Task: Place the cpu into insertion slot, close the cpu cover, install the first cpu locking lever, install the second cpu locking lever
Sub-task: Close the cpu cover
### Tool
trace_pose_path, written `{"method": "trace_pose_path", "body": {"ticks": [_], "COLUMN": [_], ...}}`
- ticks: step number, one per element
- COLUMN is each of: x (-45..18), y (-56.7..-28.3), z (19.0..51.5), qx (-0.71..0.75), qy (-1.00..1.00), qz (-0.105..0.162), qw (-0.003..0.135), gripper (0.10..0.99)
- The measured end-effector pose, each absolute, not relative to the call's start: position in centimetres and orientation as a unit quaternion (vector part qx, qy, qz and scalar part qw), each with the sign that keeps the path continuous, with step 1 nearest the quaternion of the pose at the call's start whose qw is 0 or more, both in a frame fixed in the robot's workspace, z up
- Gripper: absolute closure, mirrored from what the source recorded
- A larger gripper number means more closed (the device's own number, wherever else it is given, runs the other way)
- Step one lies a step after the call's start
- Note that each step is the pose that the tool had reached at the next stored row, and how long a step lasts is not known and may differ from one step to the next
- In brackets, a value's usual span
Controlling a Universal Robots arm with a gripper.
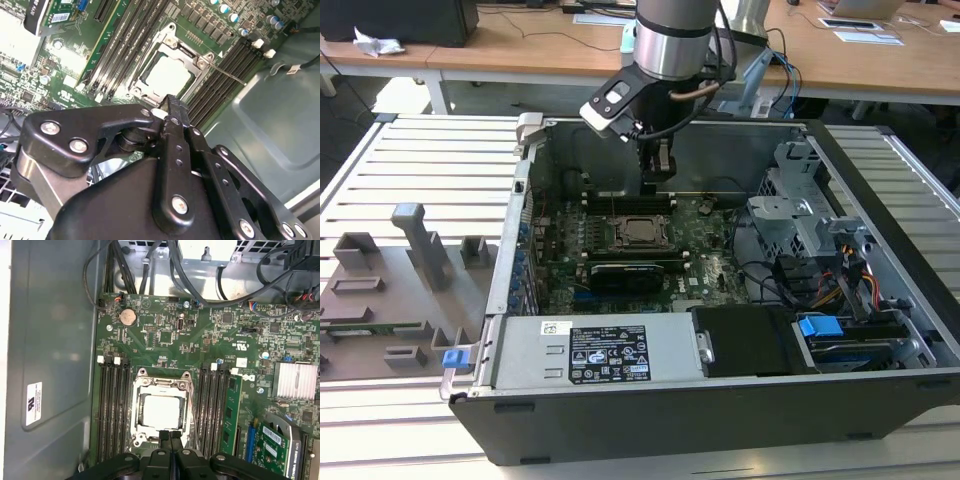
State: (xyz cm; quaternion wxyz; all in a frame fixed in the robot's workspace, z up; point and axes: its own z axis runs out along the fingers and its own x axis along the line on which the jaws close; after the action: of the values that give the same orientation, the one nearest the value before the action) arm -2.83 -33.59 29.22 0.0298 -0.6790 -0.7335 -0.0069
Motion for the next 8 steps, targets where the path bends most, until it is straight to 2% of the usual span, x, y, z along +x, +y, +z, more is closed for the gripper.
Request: {"method": "trace_pose_path", "body": {"ticks": [8], "x": [-2.83], "y": [-33.59], "z": [29.26], "qx": [-0.679], "qy": [-0.734], "qz": [-0.007], "qw": [0.03], "gripper": [0.98]}}
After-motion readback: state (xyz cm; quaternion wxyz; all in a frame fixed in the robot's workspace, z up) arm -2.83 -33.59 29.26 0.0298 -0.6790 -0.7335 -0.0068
